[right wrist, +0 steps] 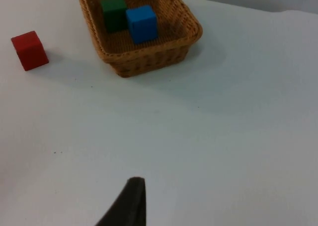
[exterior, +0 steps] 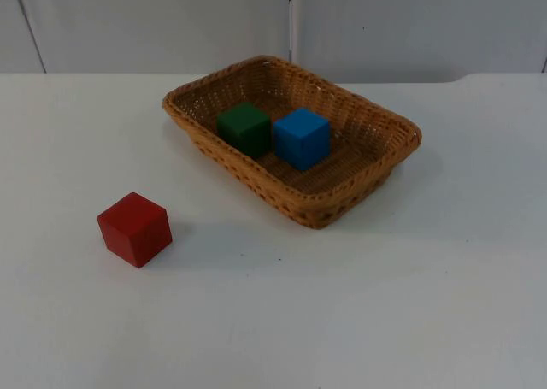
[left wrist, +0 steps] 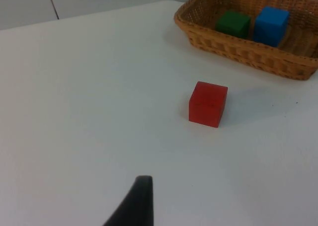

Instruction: Pick up one cube with each hand and place exactly two cubes into the same basket, leaving the remaining cube outside.

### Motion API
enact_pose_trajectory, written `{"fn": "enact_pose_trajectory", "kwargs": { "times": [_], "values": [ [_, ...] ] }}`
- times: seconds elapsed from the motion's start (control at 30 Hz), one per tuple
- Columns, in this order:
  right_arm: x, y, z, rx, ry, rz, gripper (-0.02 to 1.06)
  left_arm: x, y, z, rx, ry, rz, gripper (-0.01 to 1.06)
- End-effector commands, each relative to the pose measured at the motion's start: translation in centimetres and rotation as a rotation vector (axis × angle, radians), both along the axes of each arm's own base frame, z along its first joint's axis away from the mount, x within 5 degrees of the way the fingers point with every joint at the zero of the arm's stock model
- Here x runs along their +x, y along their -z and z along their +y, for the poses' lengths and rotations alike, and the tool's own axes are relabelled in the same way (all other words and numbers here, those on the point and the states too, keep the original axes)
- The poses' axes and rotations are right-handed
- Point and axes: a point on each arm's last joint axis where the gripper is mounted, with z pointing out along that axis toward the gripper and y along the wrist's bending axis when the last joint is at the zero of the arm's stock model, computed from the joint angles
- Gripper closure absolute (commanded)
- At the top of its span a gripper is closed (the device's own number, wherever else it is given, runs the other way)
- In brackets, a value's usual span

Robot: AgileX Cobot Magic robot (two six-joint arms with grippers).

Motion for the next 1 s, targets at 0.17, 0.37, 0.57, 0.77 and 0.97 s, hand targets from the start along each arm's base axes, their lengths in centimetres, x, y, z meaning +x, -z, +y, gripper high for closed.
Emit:
{"fn": "enact_pose_trajectory", "kwargs": {
  "times": [0.17, 0.37, 0.57, 0.77, 0.97],
  "values": [
    [-0.05, 0.00, 0.10, 0.005, 0.116, -0.004, -0.01, 0.00, 0.15, 0.05, -0.002, -0.008, 0.004, 0.00],
    [-0.08, 0.00, 0.17, 0.005, 0.205, -0.005, -0.01, 0.00, 0.15, 0.05, -0.002, -0.008, 0.004, 0.00],
    [-0.10, 0.00, 0.23, 0.005, 0.293, -0.005, -0.01, 0.00, 0.15, 0.05, -0.002, -0.008, 0.004, 0.00],
    [-0.11, 0.00, 0.26, 0.005, 0.339, -0.005, -0.01, 0.00, 0.15, 0.05, -0.002, -0.008, 0.004, 0.00],
    [-0.12, 0.00, 0.28, 0.005, 0.355, -0.005, -0.01, 0.00, 0.15, 0.05, -0.002, -0.008, 0.004, 0.00]
  ]
}}
